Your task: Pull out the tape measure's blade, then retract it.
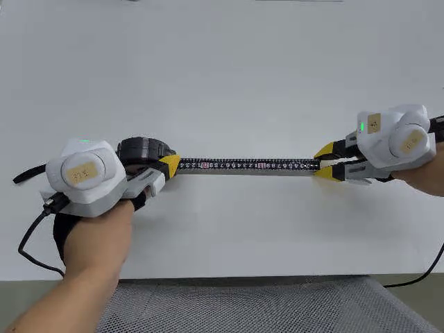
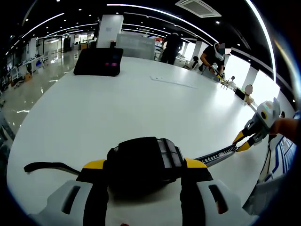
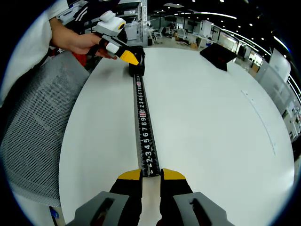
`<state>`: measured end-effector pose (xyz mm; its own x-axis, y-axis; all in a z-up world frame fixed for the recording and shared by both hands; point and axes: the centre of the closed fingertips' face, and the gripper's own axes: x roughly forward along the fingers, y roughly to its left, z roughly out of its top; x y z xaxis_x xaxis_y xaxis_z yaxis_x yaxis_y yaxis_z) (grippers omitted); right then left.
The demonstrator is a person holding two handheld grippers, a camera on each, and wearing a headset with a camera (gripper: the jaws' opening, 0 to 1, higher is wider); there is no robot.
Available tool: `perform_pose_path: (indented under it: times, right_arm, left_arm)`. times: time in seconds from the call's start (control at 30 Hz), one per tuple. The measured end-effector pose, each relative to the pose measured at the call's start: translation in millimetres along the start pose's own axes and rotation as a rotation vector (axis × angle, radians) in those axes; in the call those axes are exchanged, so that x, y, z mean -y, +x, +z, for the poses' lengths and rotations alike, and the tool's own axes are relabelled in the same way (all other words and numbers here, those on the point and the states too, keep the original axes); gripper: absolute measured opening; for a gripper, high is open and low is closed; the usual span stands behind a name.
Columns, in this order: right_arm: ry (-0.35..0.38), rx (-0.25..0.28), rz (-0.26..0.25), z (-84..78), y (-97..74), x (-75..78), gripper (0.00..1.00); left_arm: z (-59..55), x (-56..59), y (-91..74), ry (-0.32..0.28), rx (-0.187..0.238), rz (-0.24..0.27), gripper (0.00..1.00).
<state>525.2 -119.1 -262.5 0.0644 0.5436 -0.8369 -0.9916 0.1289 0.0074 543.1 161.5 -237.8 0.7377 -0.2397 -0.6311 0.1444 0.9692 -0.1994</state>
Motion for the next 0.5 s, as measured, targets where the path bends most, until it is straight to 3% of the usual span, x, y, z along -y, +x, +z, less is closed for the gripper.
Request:
perform_pose_path:
  times: [0.5]
  right_arm:
    - [-0.008, 0.004, 0.012, 10.1, 5.7, -1.9, 0.10]
  left_arm:
    - [0.4, -1.0, 0.2, -0.013, -0.002, -0.005, 0.57]
